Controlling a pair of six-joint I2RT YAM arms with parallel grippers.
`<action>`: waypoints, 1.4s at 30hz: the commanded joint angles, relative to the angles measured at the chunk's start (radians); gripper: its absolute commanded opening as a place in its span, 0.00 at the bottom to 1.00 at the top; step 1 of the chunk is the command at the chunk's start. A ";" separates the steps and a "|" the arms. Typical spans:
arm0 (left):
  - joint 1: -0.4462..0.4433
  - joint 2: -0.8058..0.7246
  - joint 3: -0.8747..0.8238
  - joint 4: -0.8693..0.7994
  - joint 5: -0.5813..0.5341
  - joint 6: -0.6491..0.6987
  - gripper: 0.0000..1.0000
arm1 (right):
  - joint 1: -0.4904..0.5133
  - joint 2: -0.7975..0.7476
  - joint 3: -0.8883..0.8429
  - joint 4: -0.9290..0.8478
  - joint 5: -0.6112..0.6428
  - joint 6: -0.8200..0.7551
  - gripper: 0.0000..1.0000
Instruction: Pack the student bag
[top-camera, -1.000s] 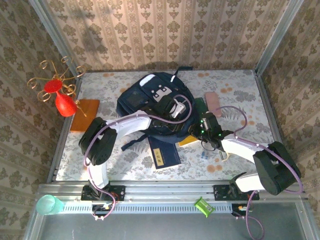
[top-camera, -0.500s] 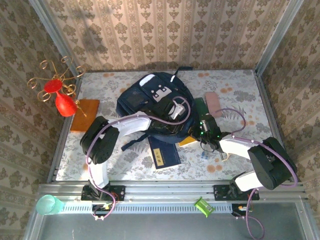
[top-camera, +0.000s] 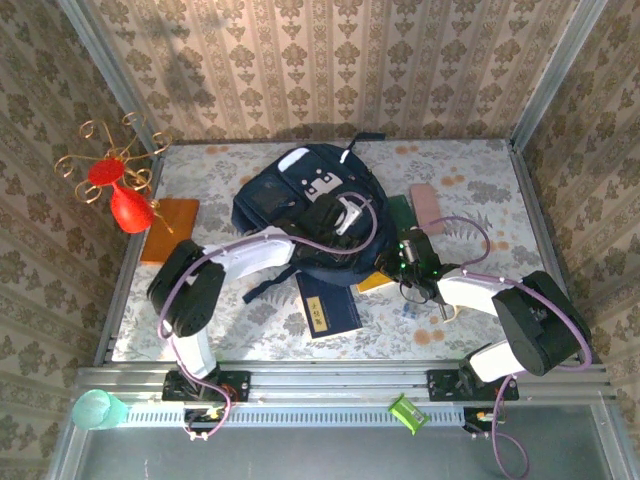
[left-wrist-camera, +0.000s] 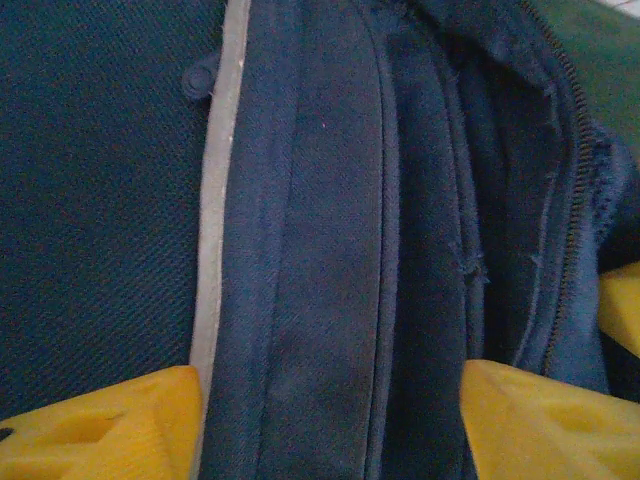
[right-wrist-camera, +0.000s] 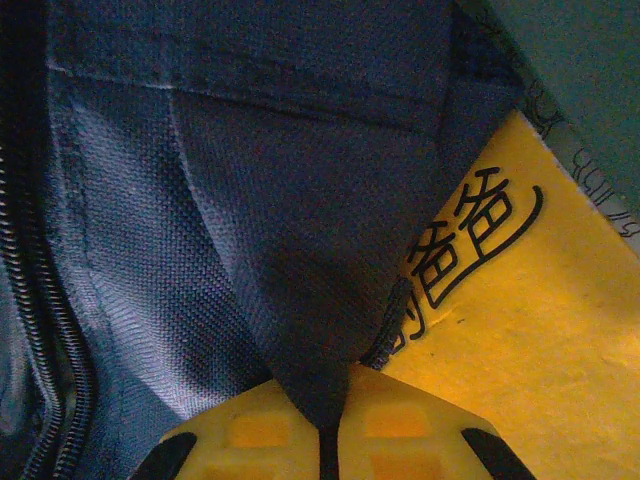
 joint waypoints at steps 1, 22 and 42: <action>-0.011 0.066 0.062 -0.065 -0.093 0.048 0.72 | 0.002 0.032 0.000 -0.042 0.002 0.001 0.10; 0.316 -0.303 -0.166 0.261 0.365 -0.258 0.00 | 0.078 -0.023 0.083 -0.031 -0.019 -0.083 0.26; 0.562 -0.373 -0.168 0.374 0.843 -0.265 0.00 | 0.208 -0.223 0.108 -0.501 0.023 -0.321 0.69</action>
